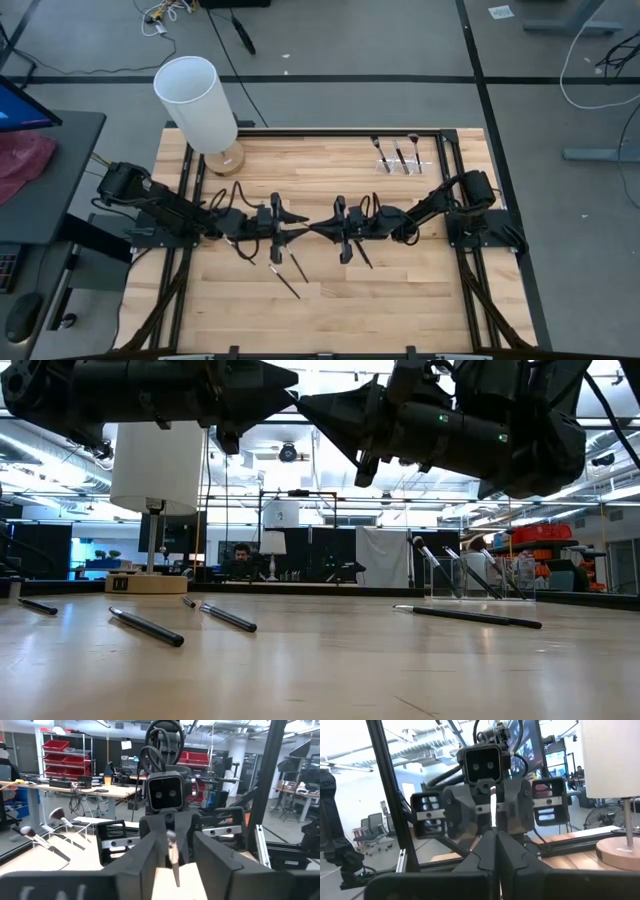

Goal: Put items in baskets/containers
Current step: Put the eyeshadow brush into the transparent organizer

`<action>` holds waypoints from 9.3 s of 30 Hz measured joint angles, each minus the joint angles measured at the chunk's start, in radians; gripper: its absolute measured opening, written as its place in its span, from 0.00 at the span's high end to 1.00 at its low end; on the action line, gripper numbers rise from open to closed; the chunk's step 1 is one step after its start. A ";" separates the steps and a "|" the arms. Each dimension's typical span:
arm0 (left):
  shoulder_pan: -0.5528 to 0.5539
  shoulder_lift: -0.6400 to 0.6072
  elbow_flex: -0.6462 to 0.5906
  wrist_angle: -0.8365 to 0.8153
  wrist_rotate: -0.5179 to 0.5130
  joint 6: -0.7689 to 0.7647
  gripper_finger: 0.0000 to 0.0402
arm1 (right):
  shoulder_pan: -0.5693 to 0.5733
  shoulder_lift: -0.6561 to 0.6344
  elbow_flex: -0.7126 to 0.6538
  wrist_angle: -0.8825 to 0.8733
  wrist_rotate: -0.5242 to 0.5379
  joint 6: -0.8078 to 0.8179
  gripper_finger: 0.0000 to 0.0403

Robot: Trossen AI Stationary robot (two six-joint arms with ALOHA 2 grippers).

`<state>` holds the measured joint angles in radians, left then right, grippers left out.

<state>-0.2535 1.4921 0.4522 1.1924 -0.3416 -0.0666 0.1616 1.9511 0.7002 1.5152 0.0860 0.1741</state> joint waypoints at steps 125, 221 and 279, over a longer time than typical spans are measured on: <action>0.053 0.000 0.145 -0.613 0.027 -0.132 0.59 | -0.876 -1.055 -0.402 -1.583 0.410 0.046 0.97; 0.061 0.000 0.146 -0.613 -0.051 -0.128 0.59 | 0.214 -0.265 -0.168 -1.389 0.464 0.581 0.63; 0.046 0.040 0.145 -0.586 0.049 -0.075 0.59 | 0.259 -0.437 -0.376 -0.781 0.648 0.345 0.99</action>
<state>-0.2071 1.5318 0.5972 0.6060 -0.2924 -0.1412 0.4202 1.5143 0.3245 0.7345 0.7338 0.5194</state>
